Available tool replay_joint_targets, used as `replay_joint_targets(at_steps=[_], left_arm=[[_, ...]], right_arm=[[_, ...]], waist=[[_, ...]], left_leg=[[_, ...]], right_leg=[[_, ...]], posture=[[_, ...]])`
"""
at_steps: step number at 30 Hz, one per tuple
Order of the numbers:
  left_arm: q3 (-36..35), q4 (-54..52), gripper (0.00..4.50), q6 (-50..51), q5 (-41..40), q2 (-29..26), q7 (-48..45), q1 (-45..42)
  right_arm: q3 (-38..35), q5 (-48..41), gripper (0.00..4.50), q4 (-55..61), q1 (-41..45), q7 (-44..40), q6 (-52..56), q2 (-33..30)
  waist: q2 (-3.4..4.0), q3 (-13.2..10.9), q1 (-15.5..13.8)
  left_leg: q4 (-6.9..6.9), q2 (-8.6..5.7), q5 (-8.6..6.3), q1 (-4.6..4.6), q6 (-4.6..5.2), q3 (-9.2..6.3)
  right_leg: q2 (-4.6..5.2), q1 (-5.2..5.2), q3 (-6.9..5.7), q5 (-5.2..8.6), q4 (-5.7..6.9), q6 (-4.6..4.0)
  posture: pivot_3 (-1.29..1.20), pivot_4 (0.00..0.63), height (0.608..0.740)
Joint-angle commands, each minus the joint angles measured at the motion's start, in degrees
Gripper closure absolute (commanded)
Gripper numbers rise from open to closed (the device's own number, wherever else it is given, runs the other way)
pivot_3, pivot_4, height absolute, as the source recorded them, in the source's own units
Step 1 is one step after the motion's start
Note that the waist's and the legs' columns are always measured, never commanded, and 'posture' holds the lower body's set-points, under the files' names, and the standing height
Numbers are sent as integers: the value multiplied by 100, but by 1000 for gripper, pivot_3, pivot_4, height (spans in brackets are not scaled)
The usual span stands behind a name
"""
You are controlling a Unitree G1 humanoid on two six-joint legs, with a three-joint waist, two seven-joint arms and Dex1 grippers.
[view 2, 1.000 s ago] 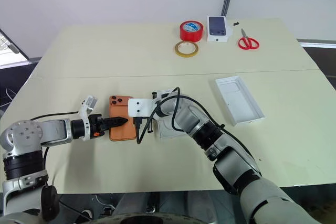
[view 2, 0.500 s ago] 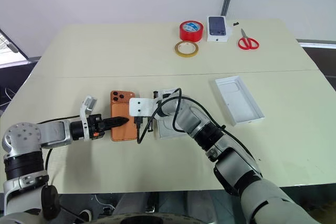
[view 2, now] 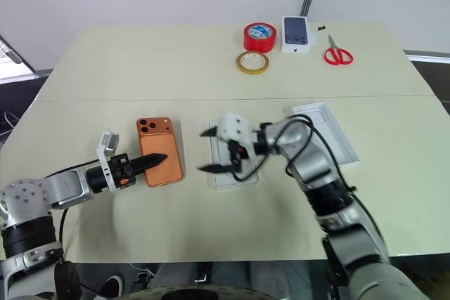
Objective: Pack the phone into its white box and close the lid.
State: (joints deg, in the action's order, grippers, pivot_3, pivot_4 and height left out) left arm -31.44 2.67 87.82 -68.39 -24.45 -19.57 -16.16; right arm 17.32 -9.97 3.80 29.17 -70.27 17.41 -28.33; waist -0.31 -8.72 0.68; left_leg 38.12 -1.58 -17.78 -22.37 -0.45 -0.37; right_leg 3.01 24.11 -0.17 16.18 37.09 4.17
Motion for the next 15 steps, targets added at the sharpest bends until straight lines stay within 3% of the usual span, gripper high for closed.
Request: replay_joint_targets(at_steps=[1,10,14,15], left_arm=[[-62,-6,4500,249,-450,61,-8,-249],[69,-7,4500,126,-320,195,257,-555],[94,-34,4500,148,-353,229,330,-610],[96,-40,4500,146,-366,240,350,-615]], right_arm=[[-143,-62,372,497,-278,-175,-436,-398],[-128,212,372,675,-1015,-112,-1284,-1037],[-71,405,2090,594,-1130,21,-1542,-1081],[-58,448,2090,559,-1152,57,-1603,-1079]], waist=[[-3,-2,4],[-23,-14,-8],[-25,-15,-6],[-25,-15,-7]], left_leg=[[3,0,5,-15,-7,0],[4,3,22,-6,-24,0],[7,3,33,-6,-32,0],[7,3,35,-6,-34,0]], right_leg=[[0,19,0,0,3,0],[-4,21,0,-3,23,-5],[-4,20,0,-7,27,-9],[-4,20,0,-7,27,-9]], posture=[[0,150,740],[0,150,740],[0,150,740],[0,150,740]])
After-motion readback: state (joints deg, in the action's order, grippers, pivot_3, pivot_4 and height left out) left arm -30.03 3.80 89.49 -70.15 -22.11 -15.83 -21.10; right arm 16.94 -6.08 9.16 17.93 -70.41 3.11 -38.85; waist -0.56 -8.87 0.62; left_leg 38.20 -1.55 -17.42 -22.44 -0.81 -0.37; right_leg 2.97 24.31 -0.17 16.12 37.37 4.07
